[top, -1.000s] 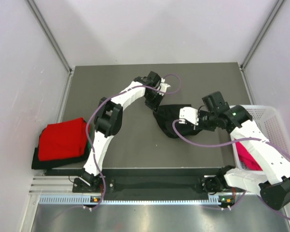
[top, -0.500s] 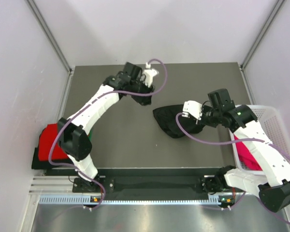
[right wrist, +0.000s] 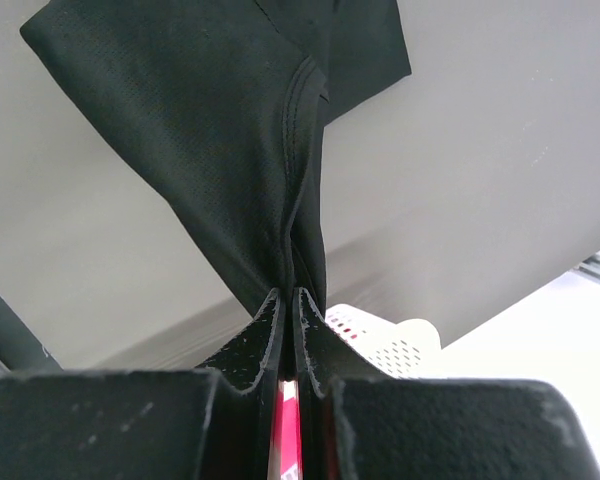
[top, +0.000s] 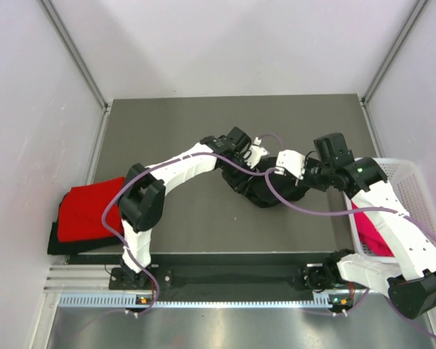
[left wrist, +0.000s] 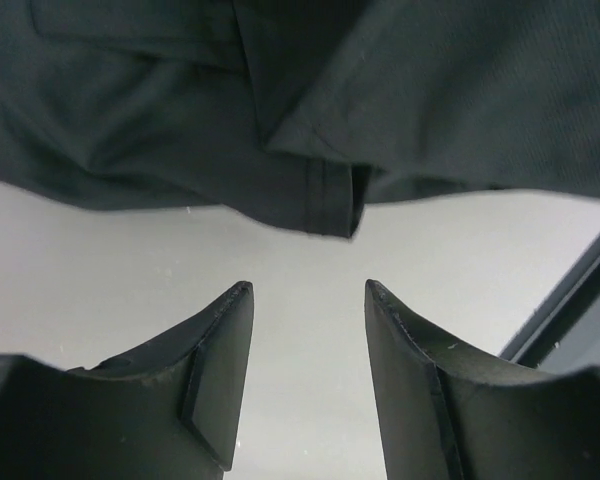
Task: Fold and stack the t-shirts
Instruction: Flatten the tshirt out
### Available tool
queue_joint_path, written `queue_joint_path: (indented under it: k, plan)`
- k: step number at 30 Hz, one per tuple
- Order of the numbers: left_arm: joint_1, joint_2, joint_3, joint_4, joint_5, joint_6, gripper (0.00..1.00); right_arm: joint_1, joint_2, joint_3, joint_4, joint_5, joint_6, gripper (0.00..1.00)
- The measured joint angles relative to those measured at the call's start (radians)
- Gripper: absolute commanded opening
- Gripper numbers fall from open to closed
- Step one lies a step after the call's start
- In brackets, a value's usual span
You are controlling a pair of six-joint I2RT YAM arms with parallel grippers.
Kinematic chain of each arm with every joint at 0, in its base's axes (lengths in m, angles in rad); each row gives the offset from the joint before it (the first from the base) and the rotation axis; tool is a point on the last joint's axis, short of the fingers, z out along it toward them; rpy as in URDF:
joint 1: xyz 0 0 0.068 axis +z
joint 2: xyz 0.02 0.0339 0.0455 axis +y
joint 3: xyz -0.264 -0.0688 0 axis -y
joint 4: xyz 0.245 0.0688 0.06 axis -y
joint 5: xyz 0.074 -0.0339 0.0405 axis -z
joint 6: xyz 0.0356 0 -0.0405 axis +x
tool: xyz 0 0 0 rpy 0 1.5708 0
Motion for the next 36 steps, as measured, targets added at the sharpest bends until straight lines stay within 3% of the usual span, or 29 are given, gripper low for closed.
queue_joint_path:
  k: [9,18,20,21,30,36]
  plan:
    - [-0.043,0.118,0.119,-0.015,-0.012,0.000,0.52,0.000,-0.001,-0.012,0.010,0.000,0.000,0.01]
    - [-0.070,0.153,0.131,-0.029,-0.089,0.001,0.36,-0.001,-0.002,-0.028,0.025,0.000,0.000,0.00]
    - [-0.070,0.153,0.132,-0.029,-0.106,0.001,0.26,-0.002,-0.002,-0.029,0.027,0.000,0.000,0.01]
    - [-0.069,0.153,0.132,-0.031,-0.117,0.000,0.00,-0.002,-0.002,-0.029,0.027,0.000,0.000,0.00]
    - [-0.036,0.150,0.158,-0.045,-0.234,0.006,0.00,-0.015,-0.002,-0.029,0.105,0.074,0.016,0.00]
    - [0.159,0.029,0.256,-0.058,-0.271,0.022,0.00,-0.063,0.052,0.065,0.200,0.161,0.015,0.00]
